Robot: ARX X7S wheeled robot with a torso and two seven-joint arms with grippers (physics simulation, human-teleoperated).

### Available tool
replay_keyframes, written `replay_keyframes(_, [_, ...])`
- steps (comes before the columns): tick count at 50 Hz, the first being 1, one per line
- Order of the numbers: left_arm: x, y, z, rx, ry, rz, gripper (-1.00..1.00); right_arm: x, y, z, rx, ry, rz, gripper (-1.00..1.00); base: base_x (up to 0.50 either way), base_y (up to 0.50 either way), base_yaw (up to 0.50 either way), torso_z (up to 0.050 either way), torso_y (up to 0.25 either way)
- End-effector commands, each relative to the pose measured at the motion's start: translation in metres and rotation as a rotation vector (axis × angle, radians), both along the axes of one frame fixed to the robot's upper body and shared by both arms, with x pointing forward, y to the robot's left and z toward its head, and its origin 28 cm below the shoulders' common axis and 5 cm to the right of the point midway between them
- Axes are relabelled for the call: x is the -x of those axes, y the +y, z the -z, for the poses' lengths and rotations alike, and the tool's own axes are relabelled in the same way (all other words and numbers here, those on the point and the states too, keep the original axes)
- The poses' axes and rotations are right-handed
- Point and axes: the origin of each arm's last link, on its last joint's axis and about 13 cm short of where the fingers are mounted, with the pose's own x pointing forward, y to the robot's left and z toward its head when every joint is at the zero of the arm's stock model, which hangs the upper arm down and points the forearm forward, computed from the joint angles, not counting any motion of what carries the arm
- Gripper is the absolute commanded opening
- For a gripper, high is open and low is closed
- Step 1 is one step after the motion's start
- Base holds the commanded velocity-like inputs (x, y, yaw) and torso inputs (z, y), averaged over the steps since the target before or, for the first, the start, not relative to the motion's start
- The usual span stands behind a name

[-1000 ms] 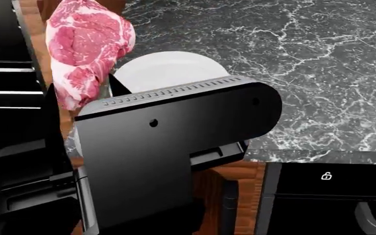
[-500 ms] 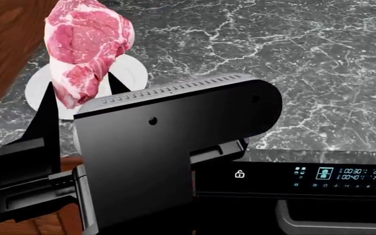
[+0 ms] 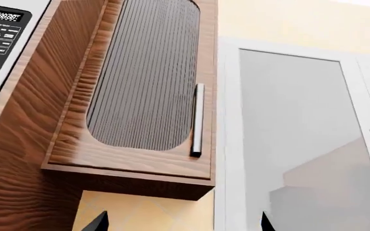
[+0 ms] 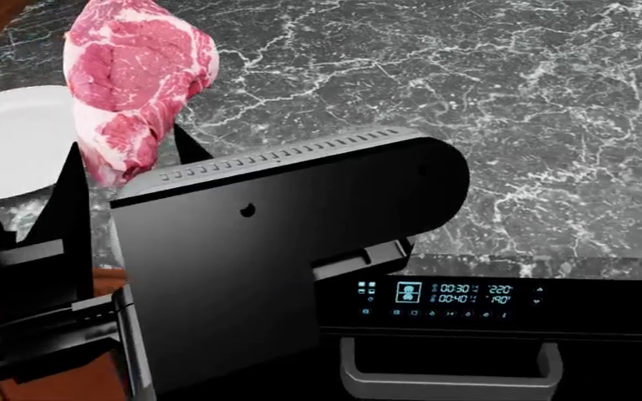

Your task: Pick the steak from the oven and place it on the plate on the counter.

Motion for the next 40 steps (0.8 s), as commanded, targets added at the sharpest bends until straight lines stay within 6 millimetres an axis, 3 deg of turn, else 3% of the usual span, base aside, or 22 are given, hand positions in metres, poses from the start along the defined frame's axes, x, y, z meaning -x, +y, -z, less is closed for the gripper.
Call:
replay_keyframes(1, [-0.0002,-0.0014,0.0000,0.020,0.001,-0.001,1.00,-0.0008,0.0006,-0.0021,-0.004,-0.023,0.001,-1.00,0.00,-0.50,0.00,0.000,0.000])
replay_keyframes(17, [-0.0001,-0.0010,-0.0009,0.014,0.001,-0.002,1.00,0.0010,0.0009,-0.0044,-0.010,-0.074,-0.008,-1.00,0.00,-0.48,0.00,0.000,0.001])
replay_keyframes(32, [0.0003,-0.0039,0.0008,0.008,0.005,0.011,1.00,0.0023,0.0014,-0.0041,-0.003,-0.052,-0.010,-1.00,0.00,0.00,0.00,0.001,0.001])
replay_keyframes(40, [0.0004,-0.0047,0.0012,0.009,0.005,0.014,1.00,0.0021,0.0014,-0.0036,0.001,-0.040,-0.012,-1.00,0.50,0.00,0.00,0.000,0.000])
